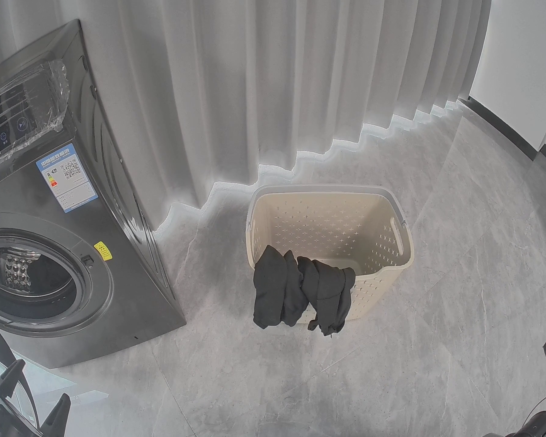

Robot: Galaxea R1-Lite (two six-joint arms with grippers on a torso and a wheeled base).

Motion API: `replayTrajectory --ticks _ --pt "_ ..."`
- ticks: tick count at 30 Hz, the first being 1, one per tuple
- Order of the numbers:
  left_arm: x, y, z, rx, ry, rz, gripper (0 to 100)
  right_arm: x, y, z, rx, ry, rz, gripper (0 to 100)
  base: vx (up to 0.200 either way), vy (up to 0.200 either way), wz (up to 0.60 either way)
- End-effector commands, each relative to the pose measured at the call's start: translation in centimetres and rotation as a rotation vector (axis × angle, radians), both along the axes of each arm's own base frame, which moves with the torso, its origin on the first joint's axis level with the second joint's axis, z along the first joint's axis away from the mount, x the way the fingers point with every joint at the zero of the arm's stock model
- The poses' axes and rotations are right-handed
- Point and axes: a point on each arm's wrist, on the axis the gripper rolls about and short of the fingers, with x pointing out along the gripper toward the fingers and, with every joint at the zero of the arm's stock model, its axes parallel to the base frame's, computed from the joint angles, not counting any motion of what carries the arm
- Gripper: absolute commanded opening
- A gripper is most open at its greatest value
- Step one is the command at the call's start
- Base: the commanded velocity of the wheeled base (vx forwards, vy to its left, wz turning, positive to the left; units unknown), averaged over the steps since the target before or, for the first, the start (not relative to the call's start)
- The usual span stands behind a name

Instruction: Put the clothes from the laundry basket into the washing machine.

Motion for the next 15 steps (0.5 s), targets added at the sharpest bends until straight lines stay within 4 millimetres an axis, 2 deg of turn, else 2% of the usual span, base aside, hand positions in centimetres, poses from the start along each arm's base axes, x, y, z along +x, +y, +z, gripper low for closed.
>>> replayTrajectory --ticks 1,3,4,5,8,15 --pt "0.1 0.0 -0.5 -0.001 0.020 0.001 100 8.6 1.9 3.8 0.050 0.367 0.177 100 0.200 0.000 0.00" --pt "0.1 0.0 -0.5 -0.007 0.021 0.001 100 11.5 2.5 3.3 0.019 0.413 0.179 100 0.000 0.000 0.00" --pt "0.1 0.0 -0.5 -0.009 0.021 0.001 100 11.9 2.6 3.2 0.014 0.418 0.180 100 0.000 0.000 0.00" --pt "0.1 0.0 -0.5 -0.010 0.022 0.001 100 13.4 3.0 2.7 -0.007 0.437 0.190 100 0.000 0.000 0.00" --pt "0.1 0.0 -0.5 -0.007 0.021 0.001 100 15.0 3.6 2.2 -0.016 0.468 0.203 100 0.000 0.000 0.00" --pt "0.1 0.0 -0.5 -0.009 0.021 0.002 100 17.1 5.4 0.4 -0.040 0.583 0.275 100 0.000 0.000 0.00"
